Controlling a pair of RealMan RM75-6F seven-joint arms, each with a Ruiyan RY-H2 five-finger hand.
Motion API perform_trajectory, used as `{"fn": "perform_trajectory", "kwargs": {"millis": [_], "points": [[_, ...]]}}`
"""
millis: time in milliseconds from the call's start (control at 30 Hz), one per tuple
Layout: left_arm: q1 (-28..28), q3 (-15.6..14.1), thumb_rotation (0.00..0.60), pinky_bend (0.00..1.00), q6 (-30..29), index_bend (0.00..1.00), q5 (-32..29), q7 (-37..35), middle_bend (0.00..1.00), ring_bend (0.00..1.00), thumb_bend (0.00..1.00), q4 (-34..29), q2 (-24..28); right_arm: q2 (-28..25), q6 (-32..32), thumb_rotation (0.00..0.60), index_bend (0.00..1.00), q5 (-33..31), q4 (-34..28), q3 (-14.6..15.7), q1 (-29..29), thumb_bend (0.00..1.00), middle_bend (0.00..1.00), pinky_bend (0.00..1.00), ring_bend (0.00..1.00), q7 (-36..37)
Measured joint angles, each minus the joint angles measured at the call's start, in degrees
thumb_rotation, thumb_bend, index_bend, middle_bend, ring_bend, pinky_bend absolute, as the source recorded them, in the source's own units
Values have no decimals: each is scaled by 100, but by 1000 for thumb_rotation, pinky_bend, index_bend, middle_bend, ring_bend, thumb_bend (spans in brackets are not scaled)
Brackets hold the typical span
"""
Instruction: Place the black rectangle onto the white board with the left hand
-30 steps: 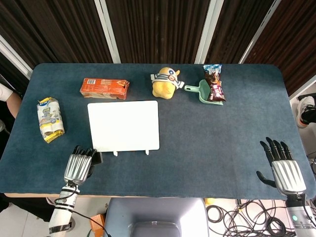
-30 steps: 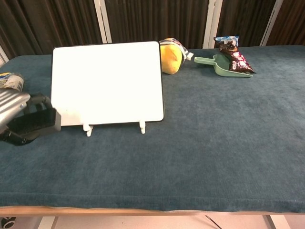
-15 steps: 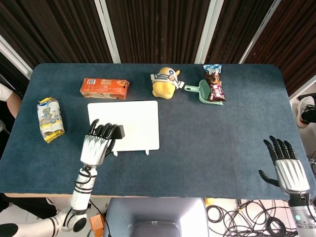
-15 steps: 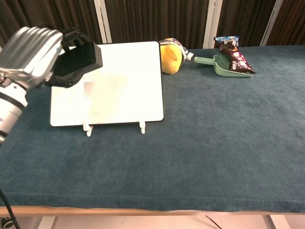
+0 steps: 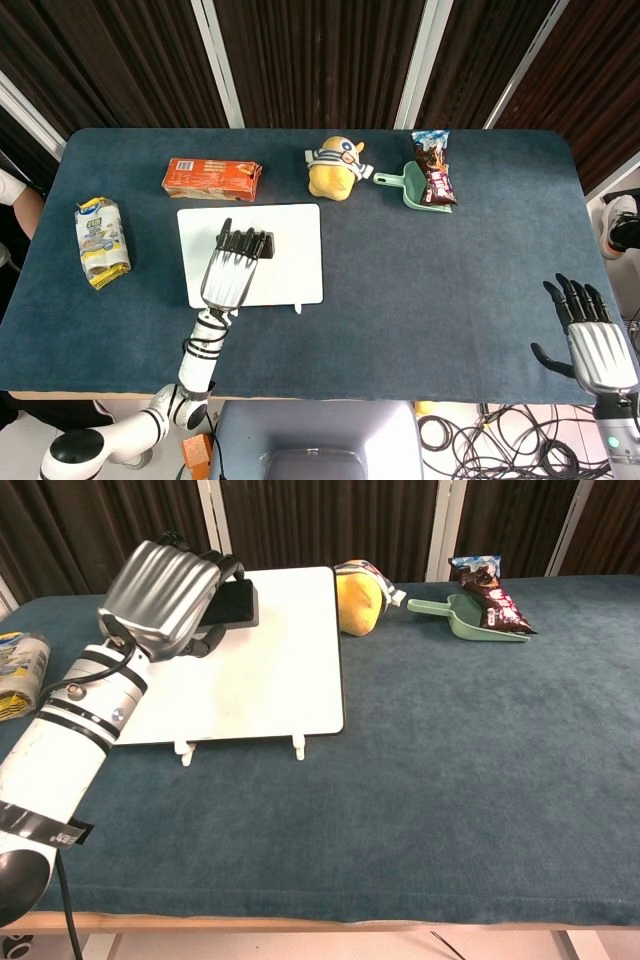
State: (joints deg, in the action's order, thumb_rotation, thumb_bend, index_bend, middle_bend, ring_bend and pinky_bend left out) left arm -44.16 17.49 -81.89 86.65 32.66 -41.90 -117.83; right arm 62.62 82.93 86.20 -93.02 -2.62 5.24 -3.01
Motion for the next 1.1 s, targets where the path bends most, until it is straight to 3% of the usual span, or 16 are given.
{"fn": "perform_trajectory", "kwargs": {"millis": [333, 667, 1100], "points": [[-165, 22, 600, 190, 206, 719, -256, 193, 849, 584, 455, 366, -112, -4, -3, 600, 0, 25, -2, 12, -3, 193, 0, 0, 0, -1], [-235, -27, 600, 108, 438, 554, -467, 671, 724, 517, 377, 425, -53, -2, -3, 600, 0, 18, -5, 13, -9, 193, 0, 0, 0, -15], [-146, -70, 600, 65, 455, 211, -671, 881, 315, 335, 256, -35, 88, -13, 10, 600, 0, 18, 3, 4, -17, 194, 0, 0, 0, -3]]}}
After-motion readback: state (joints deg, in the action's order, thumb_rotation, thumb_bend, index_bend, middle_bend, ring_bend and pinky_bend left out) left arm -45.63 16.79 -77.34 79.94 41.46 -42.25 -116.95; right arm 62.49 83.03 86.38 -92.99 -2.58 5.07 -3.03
